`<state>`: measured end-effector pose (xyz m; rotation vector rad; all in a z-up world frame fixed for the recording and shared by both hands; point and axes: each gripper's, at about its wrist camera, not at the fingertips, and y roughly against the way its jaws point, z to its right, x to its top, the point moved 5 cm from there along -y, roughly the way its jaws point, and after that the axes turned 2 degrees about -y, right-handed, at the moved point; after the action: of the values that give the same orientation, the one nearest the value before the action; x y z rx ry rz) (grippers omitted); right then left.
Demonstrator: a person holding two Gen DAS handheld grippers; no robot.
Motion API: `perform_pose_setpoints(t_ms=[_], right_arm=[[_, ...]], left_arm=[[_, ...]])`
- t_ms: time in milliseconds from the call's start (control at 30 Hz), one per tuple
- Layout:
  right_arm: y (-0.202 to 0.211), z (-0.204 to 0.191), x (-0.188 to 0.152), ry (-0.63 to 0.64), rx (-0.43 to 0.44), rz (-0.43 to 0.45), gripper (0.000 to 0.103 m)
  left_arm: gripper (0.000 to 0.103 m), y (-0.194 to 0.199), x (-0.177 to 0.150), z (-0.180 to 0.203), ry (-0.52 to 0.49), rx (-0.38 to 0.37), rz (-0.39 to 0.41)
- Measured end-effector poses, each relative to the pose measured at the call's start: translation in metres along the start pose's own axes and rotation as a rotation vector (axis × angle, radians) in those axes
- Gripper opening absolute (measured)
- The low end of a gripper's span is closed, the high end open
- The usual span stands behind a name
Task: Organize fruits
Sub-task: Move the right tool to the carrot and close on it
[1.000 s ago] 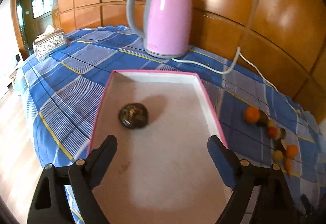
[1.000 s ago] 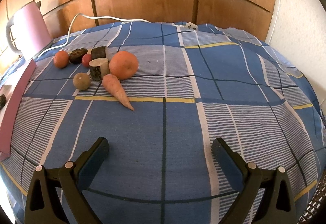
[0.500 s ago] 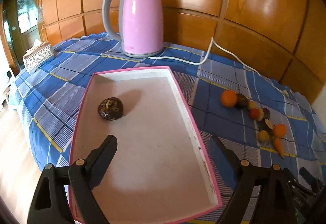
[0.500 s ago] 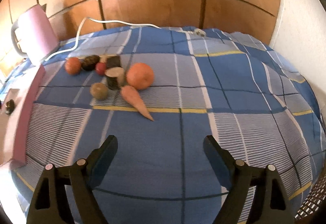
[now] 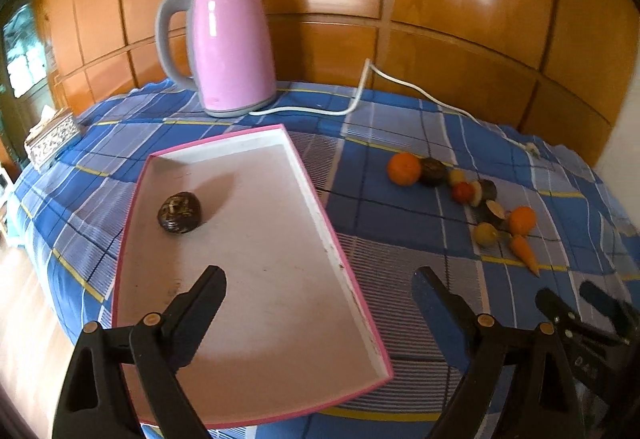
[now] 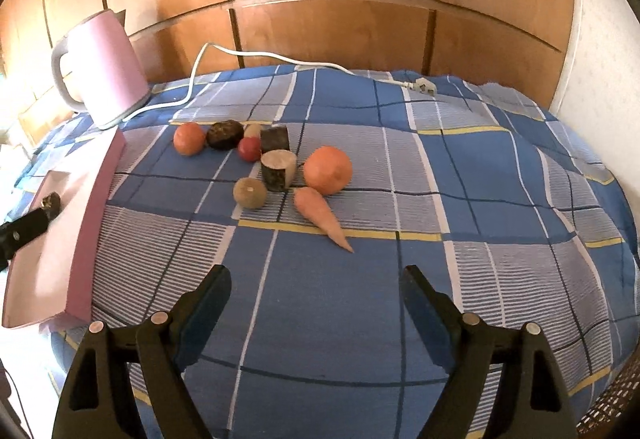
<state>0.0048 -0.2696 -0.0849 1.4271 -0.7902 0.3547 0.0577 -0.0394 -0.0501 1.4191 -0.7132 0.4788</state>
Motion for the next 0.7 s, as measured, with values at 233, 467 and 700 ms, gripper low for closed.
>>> perform_pose_setpoints(t_ms=[233,467,700], right_arm=[[0.003,0.005,0.003,-0.013,-0.002,0.012,0.087],[0.0,0.024,0.002,-0.058,-0.019,0.005,0.087],[-0.005,0.038,0.006,-0.071,-0.019,0.002,0.081]], left_arm=[[0.094,-0.001,-0.007,0.021,-0.068,-0.045,-0.019],[0.094,0.0,-0.015,0.05,-0.167,-0.126,-0.028],[0.094,0.0,-0.023,0.078,-0.249,-0.215,-0.042]])
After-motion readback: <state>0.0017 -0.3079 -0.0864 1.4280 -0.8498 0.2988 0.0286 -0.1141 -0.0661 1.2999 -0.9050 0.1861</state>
